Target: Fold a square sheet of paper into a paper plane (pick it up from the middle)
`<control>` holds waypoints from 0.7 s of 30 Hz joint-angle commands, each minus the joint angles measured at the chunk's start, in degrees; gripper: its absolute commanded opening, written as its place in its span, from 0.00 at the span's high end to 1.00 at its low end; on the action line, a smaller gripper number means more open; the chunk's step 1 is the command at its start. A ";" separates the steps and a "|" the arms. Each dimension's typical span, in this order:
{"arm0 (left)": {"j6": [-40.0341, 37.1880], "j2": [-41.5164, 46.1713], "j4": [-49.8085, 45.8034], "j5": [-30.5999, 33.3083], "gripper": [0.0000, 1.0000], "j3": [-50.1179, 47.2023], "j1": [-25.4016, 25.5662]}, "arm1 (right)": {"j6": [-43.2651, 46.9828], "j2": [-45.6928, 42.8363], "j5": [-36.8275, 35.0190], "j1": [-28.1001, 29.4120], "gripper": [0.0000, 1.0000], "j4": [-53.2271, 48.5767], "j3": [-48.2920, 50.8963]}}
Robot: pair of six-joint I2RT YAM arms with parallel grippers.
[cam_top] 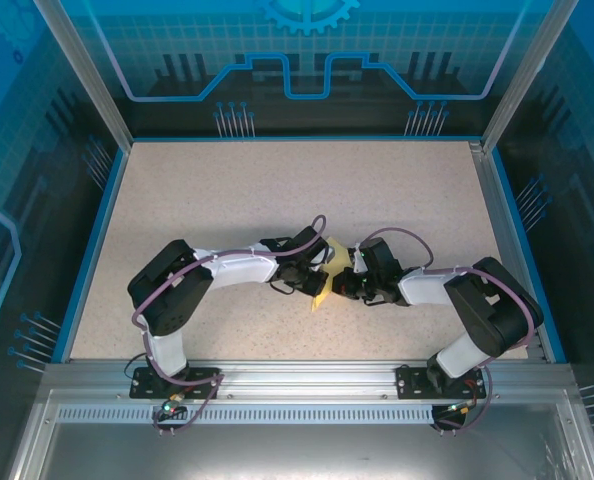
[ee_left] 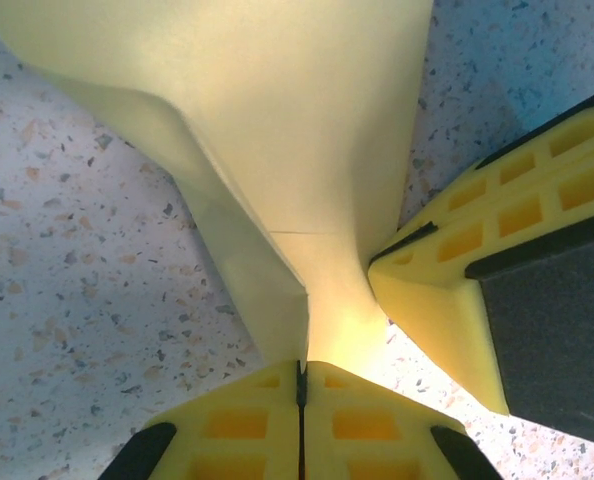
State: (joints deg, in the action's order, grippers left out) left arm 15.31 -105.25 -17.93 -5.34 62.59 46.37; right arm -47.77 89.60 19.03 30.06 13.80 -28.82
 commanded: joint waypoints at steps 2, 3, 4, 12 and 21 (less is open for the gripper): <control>-2.69 -0.06 -2.98 0.03 0.94 1.75 1.05 | 1.01 1.10 -0.95 -1.06 0.97 0.18 0.35; -2.82 -0.26 -2.94 0.13 0.94 1.75 1.25 | 0.99 1.10 -0.92 -1.10 0.97 0.26 0.53; -2.94 -0.37 -2.98 0.37 0.94 1.72 1.40 | 1.01 1.05 -0.93 -1.14 0.97 0.23 0.52; -3.90 -1.66 -3.02 2.23 0.95 2.53 2.91 | 0.40 1.19 0.12 -1.41 0.97 1.38 1.20; -4.01 -1.57 -1.75 1.84 0.95 2.76 3.82 | -0.45 1.56 1.19 -1.90 0.97 4.64 2.33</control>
State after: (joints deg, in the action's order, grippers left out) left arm 12.88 -106.63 -19.18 -3.20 64.47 49.47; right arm -48.01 89.82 20.01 29.15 16.93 -27.55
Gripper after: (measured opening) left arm 0.051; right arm 0.044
